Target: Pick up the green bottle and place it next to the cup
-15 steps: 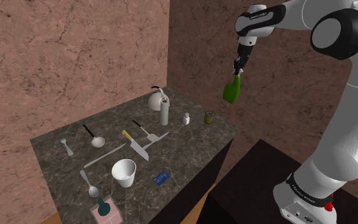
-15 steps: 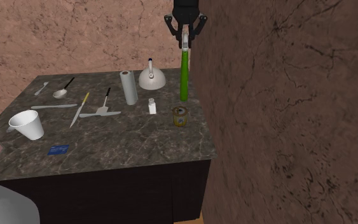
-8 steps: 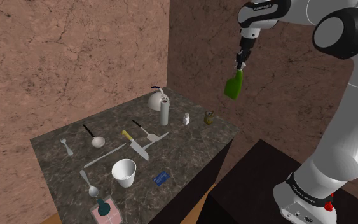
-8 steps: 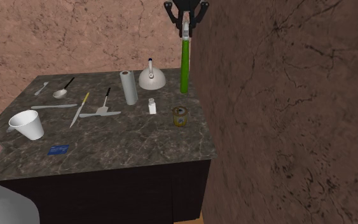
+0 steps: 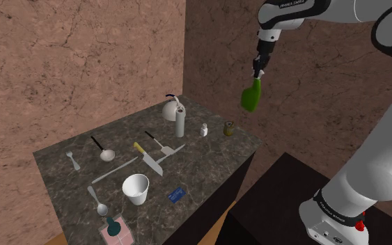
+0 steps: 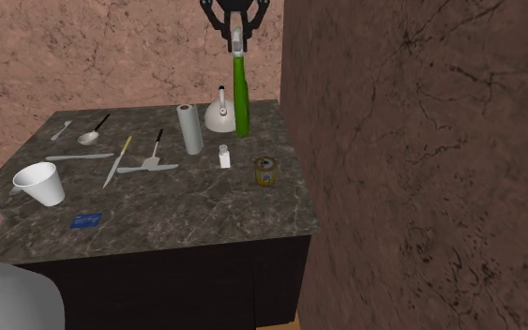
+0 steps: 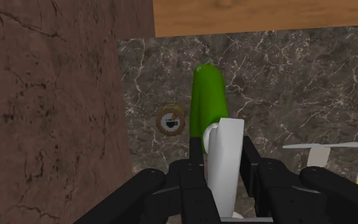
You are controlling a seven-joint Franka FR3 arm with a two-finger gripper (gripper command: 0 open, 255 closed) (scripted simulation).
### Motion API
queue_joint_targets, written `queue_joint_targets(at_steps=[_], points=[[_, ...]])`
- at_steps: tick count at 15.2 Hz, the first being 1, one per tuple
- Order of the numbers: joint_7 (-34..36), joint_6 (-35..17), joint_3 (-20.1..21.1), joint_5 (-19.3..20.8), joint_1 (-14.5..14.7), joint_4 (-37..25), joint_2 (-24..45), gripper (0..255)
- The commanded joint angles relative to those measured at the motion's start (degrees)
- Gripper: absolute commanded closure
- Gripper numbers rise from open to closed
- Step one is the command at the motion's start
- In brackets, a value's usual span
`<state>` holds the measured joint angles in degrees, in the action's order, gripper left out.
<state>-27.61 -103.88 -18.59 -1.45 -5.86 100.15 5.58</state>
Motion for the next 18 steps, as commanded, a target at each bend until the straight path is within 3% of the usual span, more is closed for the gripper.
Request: queue_joint_targets(at_steps=[1,9,18], points=[[2.8,-0.9,1.1,0.8,1.5,3.3,-2.5,255],[14.2,-2.4,6.5,2.6,6.8,12.7,-10.7,255],[26.7,-2.9,13.7,2.0,12.3,18.2,-15.6,255]])
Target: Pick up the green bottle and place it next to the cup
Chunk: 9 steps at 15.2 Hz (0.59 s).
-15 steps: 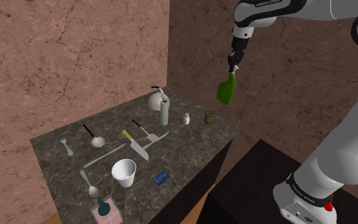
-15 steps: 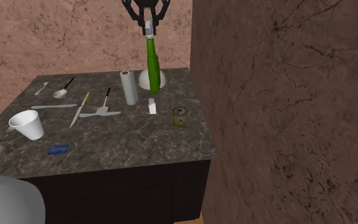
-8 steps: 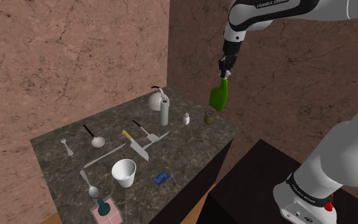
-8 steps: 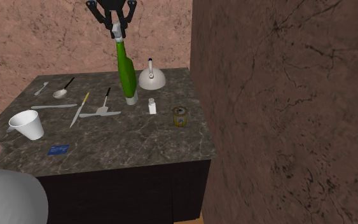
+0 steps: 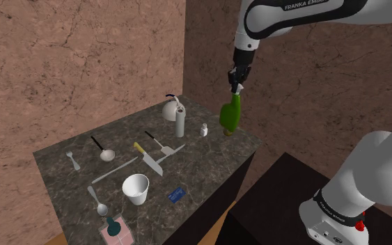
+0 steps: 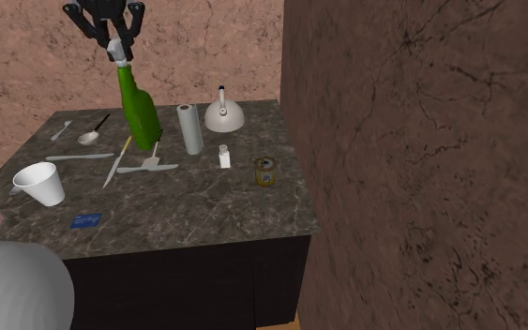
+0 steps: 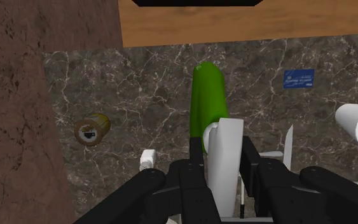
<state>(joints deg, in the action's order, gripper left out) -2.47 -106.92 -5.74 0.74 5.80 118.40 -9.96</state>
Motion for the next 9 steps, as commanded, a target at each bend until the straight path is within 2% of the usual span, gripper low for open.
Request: queue_joint_targets(at_steps=[1,9], points=[[2.9,0.1,1.7,-0.4,1.3,0.2,-0.3,255],[13.9,0.0,8.4,-1.9,6.2,0.2,-0.3,255]])
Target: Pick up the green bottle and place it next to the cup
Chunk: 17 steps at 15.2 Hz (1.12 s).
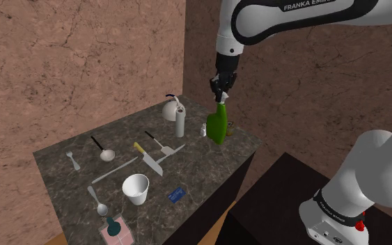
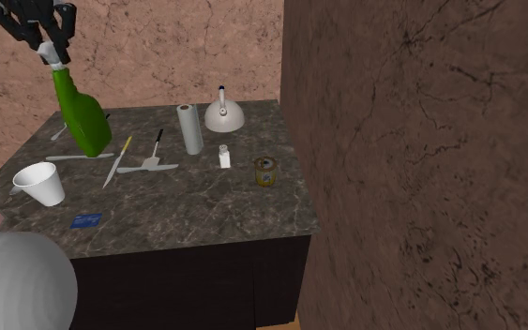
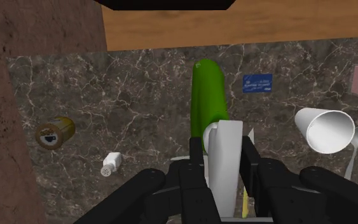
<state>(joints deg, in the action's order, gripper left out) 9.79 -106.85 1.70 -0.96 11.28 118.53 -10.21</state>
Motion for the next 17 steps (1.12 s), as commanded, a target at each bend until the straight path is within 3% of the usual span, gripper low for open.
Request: queue_joint_targets(at_steps=[1,9,17], points=[[3.0,0.0,1.8,-0.4,1.3,-0.3,0.2,255],[14.0,0.2,8.2,-1.1,6.1,-5.0,4.4,255],[25.2,1.4,13.9,0.3,11.1,-14.0,12.2,255]])
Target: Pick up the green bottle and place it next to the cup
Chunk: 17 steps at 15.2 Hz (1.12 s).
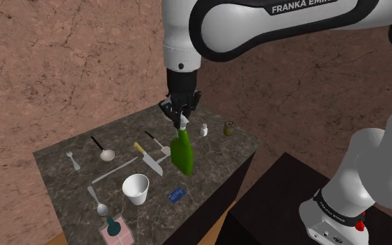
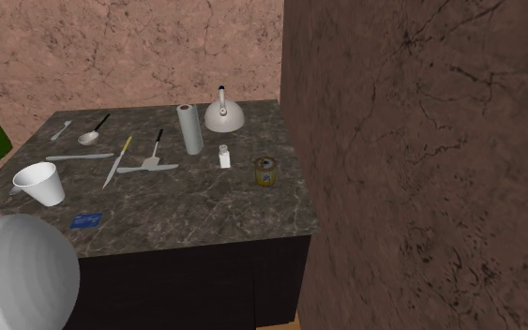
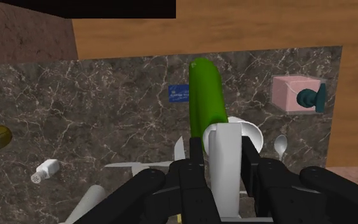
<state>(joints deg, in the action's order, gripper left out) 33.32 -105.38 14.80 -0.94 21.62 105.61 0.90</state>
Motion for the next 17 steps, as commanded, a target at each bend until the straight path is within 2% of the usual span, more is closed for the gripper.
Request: queue_joint_targets(at_steps=[1,7,12,17], points=[[3.1,0.2,1.4,0.6,1.5,-2.5,2.4,255],[11.3,2.6,4.5,3.6,6.3,-13.1,10.9,255],[17.6,6.2,6.0,6.8,11.4,-25.0,19.8,255],[17.6,2.3,5.9,6.9,11.2,-21.2,19.8,255]])
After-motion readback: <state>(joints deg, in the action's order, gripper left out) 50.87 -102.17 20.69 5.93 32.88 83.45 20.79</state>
